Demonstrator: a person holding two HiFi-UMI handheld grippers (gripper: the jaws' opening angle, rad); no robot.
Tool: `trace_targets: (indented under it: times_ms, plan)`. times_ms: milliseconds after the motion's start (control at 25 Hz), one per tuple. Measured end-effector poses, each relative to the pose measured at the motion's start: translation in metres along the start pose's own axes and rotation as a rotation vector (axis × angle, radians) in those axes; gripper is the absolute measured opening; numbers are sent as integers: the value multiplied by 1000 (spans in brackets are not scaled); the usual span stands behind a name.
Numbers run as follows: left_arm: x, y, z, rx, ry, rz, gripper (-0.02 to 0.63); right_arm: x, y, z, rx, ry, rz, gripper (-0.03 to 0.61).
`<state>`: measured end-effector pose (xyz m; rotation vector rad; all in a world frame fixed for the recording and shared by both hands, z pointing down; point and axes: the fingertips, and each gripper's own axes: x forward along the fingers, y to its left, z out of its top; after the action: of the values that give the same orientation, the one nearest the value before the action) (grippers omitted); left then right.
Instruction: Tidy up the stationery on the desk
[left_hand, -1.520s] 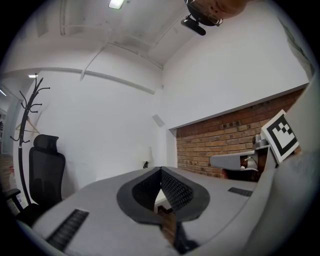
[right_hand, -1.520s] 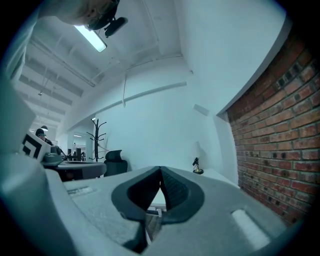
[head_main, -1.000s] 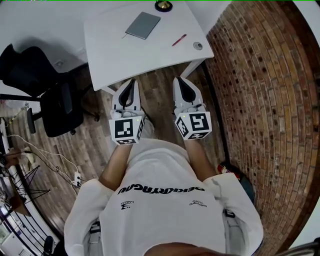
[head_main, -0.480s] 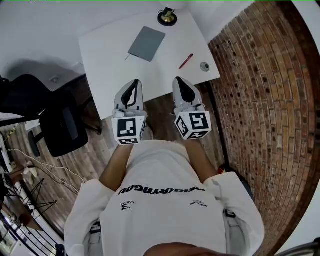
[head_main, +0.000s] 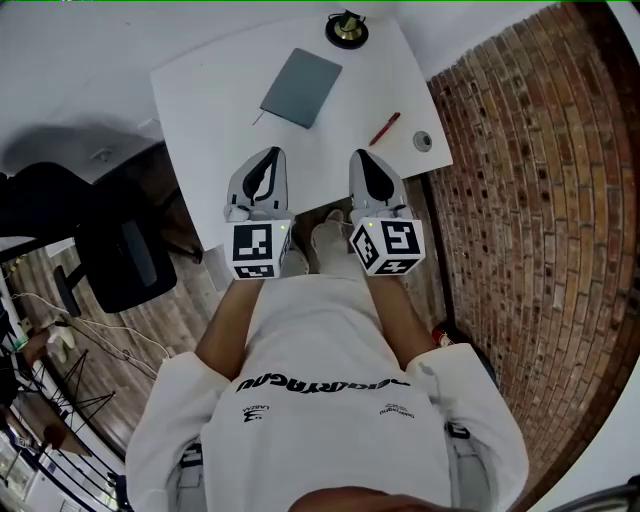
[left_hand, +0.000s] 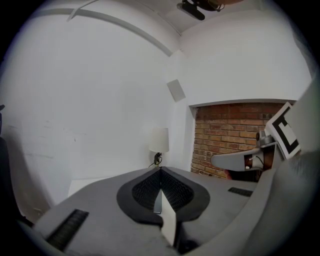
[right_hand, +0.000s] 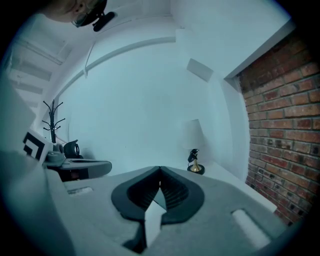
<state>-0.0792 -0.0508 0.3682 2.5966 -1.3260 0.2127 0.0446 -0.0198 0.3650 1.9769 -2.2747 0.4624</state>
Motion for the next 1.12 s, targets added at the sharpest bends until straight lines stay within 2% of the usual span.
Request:
trace_targets:
  times_ms: [360, 640, 760, 1120]
  plan:
    - [59, 19, -13, -38, 65, 31, -2, 54, -30, -10, 11, 41, 39, 0]
    - [110, 37, -39, -14, 155, 54, -2, 104, -55, -35, 54, 108, 56, -2]
    - [136, 47, -52, -36, 192, 45, 6, 127, -66, -48, 76, 138, 51, 26]
    - [198, 77, -97, -65, 318, 20, 108, 182, -93, -98, 172, 247, 24, 103]
